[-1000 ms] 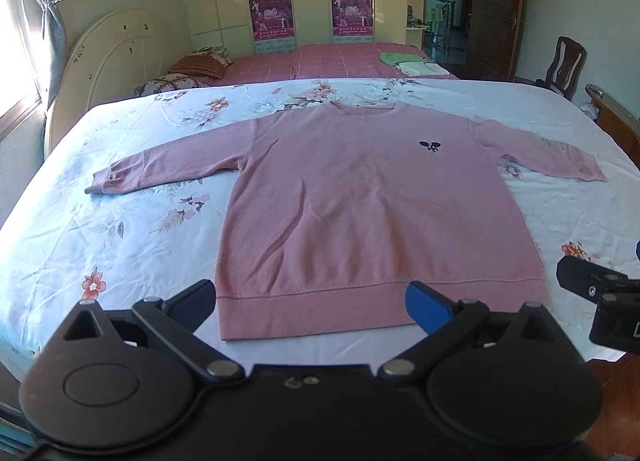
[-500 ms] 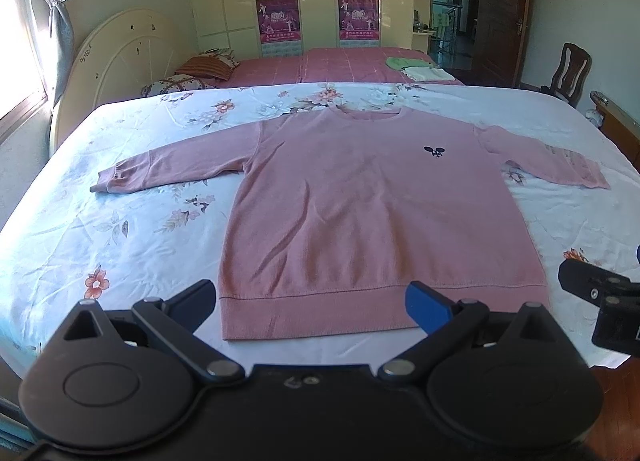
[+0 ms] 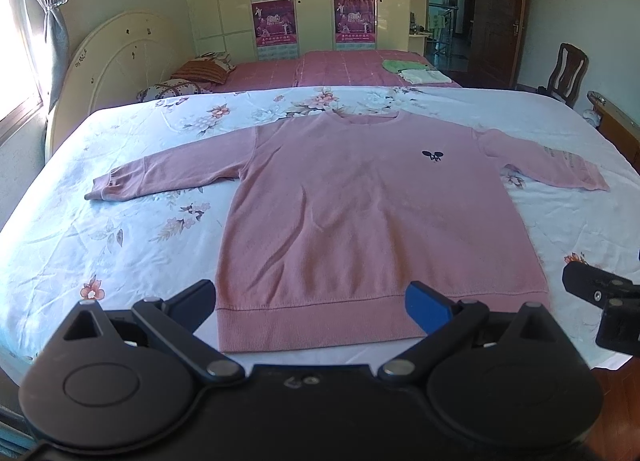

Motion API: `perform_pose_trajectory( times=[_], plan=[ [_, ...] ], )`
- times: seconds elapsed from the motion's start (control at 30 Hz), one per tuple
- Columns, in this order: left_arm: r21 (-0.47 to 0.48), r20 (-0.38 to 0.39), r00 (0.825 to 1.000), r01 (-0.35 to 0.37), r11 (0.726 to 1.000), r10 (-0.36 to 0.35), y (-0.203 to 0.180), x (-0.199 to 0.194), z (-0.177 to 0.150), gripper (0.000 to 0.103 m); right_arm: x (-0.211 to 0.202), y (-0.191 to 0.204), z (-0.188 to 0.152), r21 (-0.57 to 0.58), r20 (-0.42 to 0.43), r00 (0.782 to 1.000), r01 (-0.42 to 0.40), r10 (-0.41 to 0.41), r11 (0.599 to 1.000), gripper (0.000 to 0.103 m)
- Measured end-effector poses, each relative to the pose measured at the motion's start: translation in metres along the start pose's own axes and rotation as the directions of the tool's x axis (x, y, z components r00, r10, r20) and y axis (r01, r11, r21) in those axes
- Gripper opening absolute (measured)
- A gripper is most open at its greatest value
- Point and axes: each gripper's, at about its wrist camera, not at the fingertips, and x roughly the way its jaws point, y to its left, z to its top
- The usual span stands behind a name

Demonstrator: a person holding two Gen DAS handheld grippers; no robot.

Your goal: Fold small clothes

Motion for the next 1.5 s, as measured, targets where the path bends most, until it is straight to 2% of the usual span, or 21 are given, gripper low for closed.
perform_pose_trajectory(
  times=[0.23,0.4,0.57,0.7,0.87,1.1,1.23,1.4,1.43,1.47,1.5],
  plan=[
    [0.013,0.003,1.000,0.016,1.000,-0.016,0.016,0.031,0.024,0.102,0.023,0.000,0.014,0.027,0.012,0.997,0.070,-0.070,0.997,0.103],
    [0.034,0.008,0.999,0.046,0.998,-0.046,0.027,0.059,0.046,0.102,0.039,-0.005,0.030,0.038,0.067,0.989,0.130,-0.133,0.991,0.103],
    [0.053,0.029,0.998,0.056,0.997,-0.057,0.032,0.089,0.066,0.102,0.067,-0.022,0.046,0.082,0.067,0.985,0.156,-0.161,0.984,0.103],
    [0.056,0.017,0.998,0.052,0.997,-0.053,0.028,0.117,0.081,0.102,0.098,-0.046,0.057,0.111,0.051,0.981,0.183,-0.190,0.977,0.103],
    [0.051,0.011,0.999,0.041,0.998,-0.042,0.013,0.151,0.097,0.101,0.143,-0.106,0.071,0.187,0.015,0.980,0.193,-0.199,0.963,0.103],
    [0.012,-0.026,0.999,0.024,1.000,-0.024,-0.025,0.209,0.125,0.101,0.209,-0.197,0.090,0.217,0.000,0.969,0.242,-0.248,0.946,0.103],
    [0.020,-0.043,0.999,-0.001,1.000,0.001,-0.049,0.240,0.138,0.101,0.244,-0.261,0.092,0.276,-0.041,0.953,0.299,-0.300,0.913,0.102],
    [0.015,-0.074,0.997,-0.024,1.000,0.025,-0.072,0.269,0.149,0.101,0.269,-0.334,0.089,0.355,-0.096,0.931,0.363,-0.352,0.862,0.102],
    [0.014,-0.079,0.996,-0.032,0.999,0.033,-0.075,0.273,0.151,0.101,0.273,-0.348,0.089,0.373,-0.108,0.926,0.374,-0.361,0.849,0.101],
    [0.013,-0.084,0.996,-0.039,0.999,0.040,-0.078,0.278,0.153,0.100,0.278,-0.361,0.088,0.385,-0.123,0.921,0.387,-0.369,0.837,0.088],
    [0.011,-0.088,0.995,-0.042,0.999,0.043,-0.080,0.281,0.154,0.100,0.283,-0.373,0.087,0.404,-0.143,0.917,0.398,-0.373,0.824,0.079]
  ],
)
